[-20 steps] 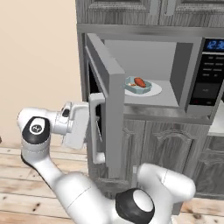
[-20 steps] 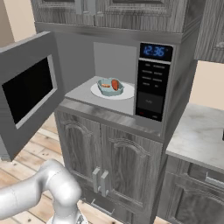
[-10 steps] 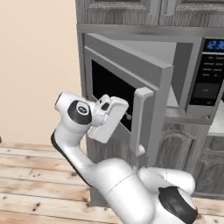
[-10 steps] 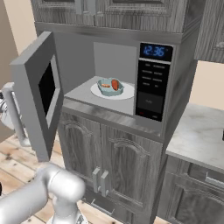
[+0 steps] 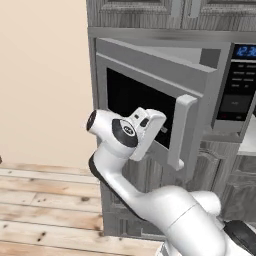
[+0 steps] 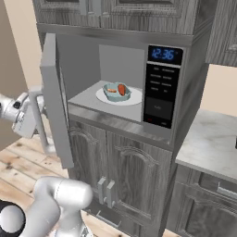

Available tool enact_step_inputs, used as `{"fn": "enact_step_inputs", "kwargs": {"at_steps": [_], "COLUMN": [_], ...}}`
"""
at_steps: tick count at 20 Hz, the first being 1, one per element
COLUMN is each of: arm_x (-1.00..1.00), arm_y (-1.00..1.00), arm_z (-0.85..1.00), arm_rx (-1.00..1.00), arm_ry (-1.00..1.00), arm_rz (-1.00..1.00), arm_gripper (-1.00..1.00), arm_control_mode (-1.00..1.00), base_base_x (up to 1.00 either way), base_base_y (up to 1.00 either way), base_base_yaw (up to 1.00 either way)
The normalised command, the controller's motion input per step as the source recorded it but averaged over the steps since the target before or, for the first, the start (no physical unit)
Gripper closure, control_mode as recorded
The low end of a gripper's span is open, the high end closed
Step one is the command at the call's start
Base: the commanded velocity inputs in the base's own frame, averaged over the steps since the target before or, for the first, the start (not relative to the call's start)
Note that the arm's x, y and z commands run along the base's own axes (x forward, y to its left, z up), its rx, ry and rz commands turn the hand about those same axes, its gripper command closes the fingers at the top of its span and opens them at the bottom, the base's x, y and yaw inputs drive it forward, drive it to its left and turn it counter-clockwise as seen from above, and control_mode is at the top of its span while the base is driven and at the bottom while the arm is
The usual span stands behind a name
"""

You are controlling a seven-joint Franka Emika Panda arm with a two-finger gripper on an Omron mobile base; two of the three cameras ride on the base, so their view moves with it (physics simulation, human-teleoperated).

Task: Place the tupperware containing the shrimp and sweet potato meal in the microwave. Close the microwave door and press the start button to reheat the meal.

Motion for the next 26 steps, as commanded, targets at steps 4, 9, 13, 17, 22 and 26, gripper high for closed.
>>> {"fn": "enact_step_inputs", "kwargs": {"at_steps": [4, 9, 13, 17, 22, 26], "arm_x": [0.44, 0.65, 0.78, 0.88, 0.89, 0.83], "arm_y": [-0.50, -0.46, -0.42, -0.42, -0.40, -0.29], "arm_z": [0.06, 0.13, 0.13, 0.06, 0.03, 0.12], "arm_rx": [0.00, -0.01, -0.02, -0.01, 0.00, -0.01], "arm_ry": [-0.09, -0.06, -0.04, -0.01, 0.00, 0.00], "arm_rz": [0.23, 0.24, 0.25, 0.26, 0.26, 0.25], "arm_gripper": [-1.00, -1.00, -1.00, -1.00, -1.00, -1.00], "arm_control_mode": [-1.00, -1.00, -1.00, -1.00, -1.00, -1.00], "base_base_x": [0.00, 0.00, 0.00, 0.00, 0.00, 0.00], "base_base_y": [0.00, 0.00, 0.00, 0.00, 0.00, 0.00], "base_base_yaw": [0.00, 0.00, 0.00, 0.00, 0.00, 0.00]}}
